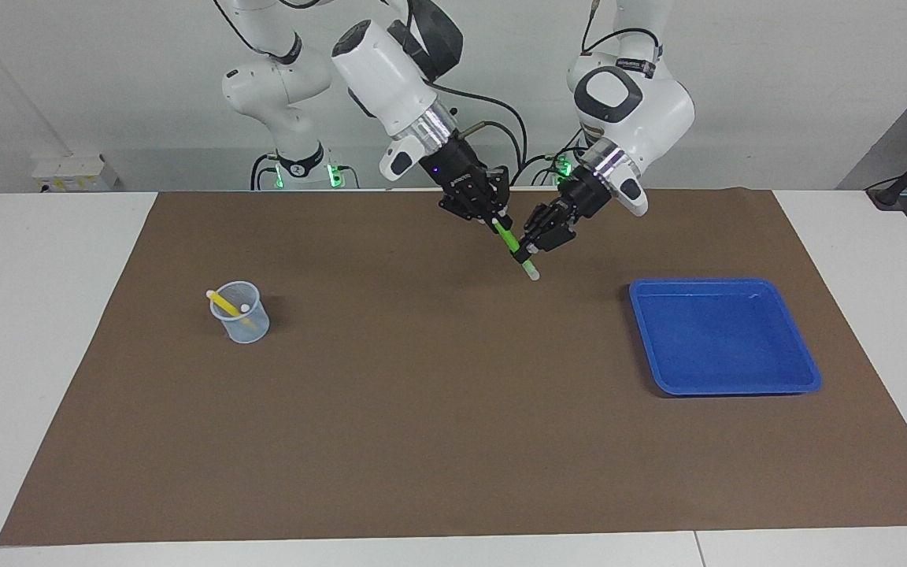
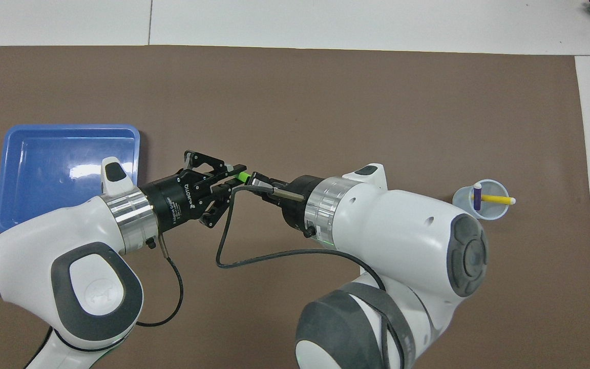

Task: Right arm passes pens to left for tray arrangement
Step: 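Close the left gripper on the green pen held by the right gripper, then open the right gripper and pull back while the left gripper takes the pen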

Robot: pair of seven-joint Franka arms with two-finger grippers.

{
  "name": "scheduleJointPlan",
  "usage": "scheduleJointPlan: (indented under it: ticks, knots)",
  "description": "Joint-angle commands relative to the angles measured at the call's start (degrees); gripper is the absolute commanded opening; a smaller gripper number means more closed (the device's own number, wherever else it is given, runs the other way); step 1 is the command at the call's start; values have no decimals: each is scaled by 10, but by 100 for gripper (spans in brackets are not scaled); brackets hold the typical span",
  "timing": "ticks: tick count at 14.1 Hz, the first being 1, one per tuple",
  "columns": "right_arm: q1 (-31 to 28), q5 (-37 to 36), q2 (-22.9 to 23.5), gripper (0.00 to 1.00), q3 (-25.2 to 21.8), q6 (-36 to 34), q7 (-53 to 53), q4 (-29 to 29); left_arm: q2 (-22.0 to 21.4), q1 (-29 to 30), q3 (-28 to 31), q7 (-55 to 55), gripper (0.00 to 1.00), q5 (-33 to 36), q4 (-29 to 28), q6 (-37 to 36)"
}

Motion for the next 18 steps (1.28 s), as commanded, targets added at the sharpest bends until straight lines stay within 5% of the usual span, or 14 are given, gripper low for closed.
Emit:
scheduleJointPlan:
  ticks: [1,2,6,10,12,18]
  knots:
    - [-1,17,-11,63,0,9,0,-10,-10,-9,4,-11,0,4,-9,-5]
    - [-4,17,-10,100,0,8,-2,-9,-12,-9,4,-11,0,4,-9,-7]
    - [-39,12,-13,100,-3,-58,-46,2,-15,3,7,30,0,27,-11,-40]
    - [-127,6,-23,100,-4,-206,-236,11,-14,107,7,76,0,250,29,-264]
    - [-169,-10,-27,100,-5,-263,-314,11,-14,129,8,139,0,280,40,-321]
    - [-205,-229,-33,100,-3,-339,-461,5,-14,157,11,294,0,410,42,-389]
